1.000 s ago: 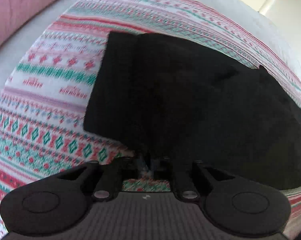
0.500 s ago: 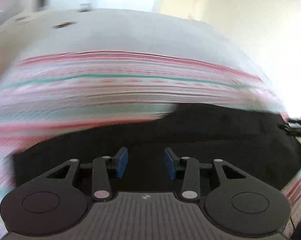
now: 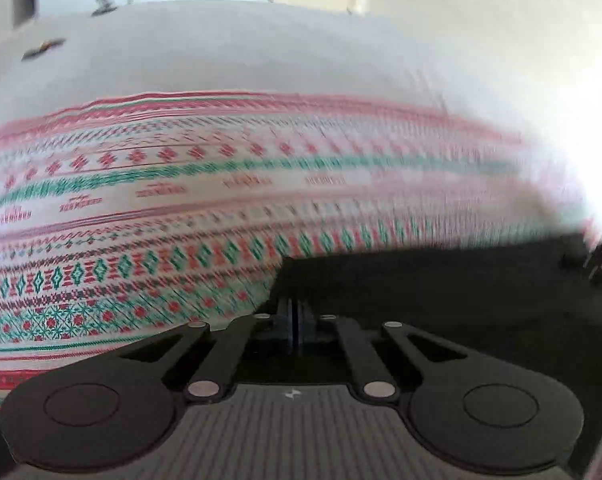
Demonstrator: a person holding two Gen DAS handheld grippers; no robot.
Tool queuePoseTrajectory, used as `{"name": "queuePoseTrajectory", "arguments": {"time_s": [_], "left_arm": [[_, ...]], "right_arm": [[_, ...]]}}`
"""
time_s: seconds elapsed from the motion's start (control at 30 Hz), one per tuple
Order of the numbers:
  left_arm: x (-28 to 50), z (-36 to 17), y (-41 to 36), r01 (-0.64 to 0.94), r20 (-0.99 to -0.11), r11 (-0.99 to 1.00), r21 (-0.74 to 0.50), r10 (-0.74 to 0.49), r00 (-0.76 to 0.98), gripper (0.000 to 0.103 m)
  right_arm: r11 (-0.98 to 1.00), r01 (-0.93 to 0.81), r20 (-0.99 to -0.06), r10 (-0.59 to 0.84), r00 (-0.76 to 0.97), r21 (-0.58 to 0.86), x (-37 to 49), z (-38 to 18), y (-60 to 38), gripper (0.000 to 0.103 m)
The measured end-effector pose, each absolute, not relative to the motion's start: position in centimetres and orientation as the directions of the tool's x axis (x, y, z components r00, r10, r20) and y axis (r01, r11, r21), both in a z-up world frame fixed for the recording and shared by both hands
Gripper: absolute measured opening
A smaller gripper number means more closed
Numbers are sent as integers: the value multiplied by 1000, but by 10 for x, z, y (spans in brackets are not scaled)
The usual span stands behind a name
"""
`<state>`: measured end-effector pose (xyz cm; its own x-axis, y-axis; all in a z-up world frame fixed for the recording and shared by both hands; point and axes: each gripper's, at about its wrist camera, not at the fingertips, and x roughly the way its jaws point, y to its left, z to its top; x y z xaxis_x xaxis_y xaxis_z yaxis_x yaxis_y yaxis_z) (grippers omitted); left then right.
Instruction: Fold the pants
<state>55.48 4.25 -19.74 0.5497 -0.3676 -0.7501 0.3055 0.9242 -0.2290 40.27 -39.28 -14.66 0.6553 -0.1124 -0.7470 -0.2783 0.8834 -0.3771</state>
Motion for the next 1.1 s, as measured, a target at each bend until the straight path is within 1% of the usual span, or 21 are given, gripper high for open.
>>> {"name": "queuePoseTrajectory", "arguments": {"time_s": [0.1,0.2,0.23,0.27,0.3,0.33,0.37,0.4,0.43,0.47,0.53,0.57,0.6,0.63,0.7,0.77,0.87,0.93,1.0,1.07,1.1], "left_arm": [[565,-196,52,252,-737,929,-270,-368,567,0],[576,-199,55,218,-729,930,-295,-367,578,0],[584,-206,55,201,-734,927,-317,-374,567,0],[584,-209,57,205,-739,923,-326,-384,553,0],[582,-210,56,225,-741,922,-315,-387,549,0],[578,-209,57,242,-739,921,-306,-390,549,0],[575,-209,59,246,-738,918,-312,-397,546,0],[573,-208,61,238,-738,915,-327,-404,541,0],[571,-208,62,230,-740,913,-338,-408,535,0],[569,-207,64,231,-745,915,-331,-403,531,0],[574,-206,61,243,-749,922,-303,-388,538,0],[576,-208,58,241,-747,923,-301,-385,542,0],[576,-209,57,237,-744,923,-304,-385,545,0],[576,-209,57,234,-743,923,-307,-386,547,0],[571,-208,57,230,-738,922,-311,-387,553,0],[565,-205,58,223,-730,922,-317,-387,563,0],[558,-197,56,230,-717,922,-310,-386,581,0],[555,-192,51,237,-717,929,-285,-371,590,0],[553,-189,42,247,-720,943,-225,-332,610,0],[553,-193,35,234,-726,955,-181,-290,623,0],[554,-197,33,213,-739,962,-171,-268,618,3]], "right_arm": [[896,-245,-727,-117,676,-372,414,-143,-392,0],[909,-125,-666,-192,721,-398,416,-137,-395,0],[916,-73,-642,-218,736,-394,412,-136,-395,3],[924,-84,-645,-193,739,-373,405,-136,-395,11],[922,-131,-659,-156,736,-365,398,-139,-393,28],[905,-189,-673,-131,728,-380,391,-143,-393,75],[883,-209,-665,-143,733,-421,387,-146,-394,90],[853,-211,-638,-171,751,-478,383,-151,-398,91],[849,-222,-653,-175,737,-479,387,-153,-404,89],[881,-219,-680,-146,719,-420,392,-152,-415,87],[961,-195,-758,-24,652,-198,411,-147,-443,28],[970,-195,-769,16,639,-142,417,-146,-447,21],[963,-213,-772,8,636,-166,418,-147,-443,11],[947,-247,-777,-5,629,-206,419,-149,-436,4],[927,-280,-784,-23,620,-249,422,-150,-424,0],[906,-306,-781,-42,623,-293,425,-148,-421,0],[916,-245,-725,-67,686,-316,427,-128,-428,0],[929,-213,-696,-64,715,-303,430,-116,-433,0],[929,-210,-700,-69,711,-305,436,-116,-434,0],[929,-196,-720,-99,687,-315,442,-128,-434,0],[923,-166,-729,-154,667,-347,447,-142,-432,0]]}}
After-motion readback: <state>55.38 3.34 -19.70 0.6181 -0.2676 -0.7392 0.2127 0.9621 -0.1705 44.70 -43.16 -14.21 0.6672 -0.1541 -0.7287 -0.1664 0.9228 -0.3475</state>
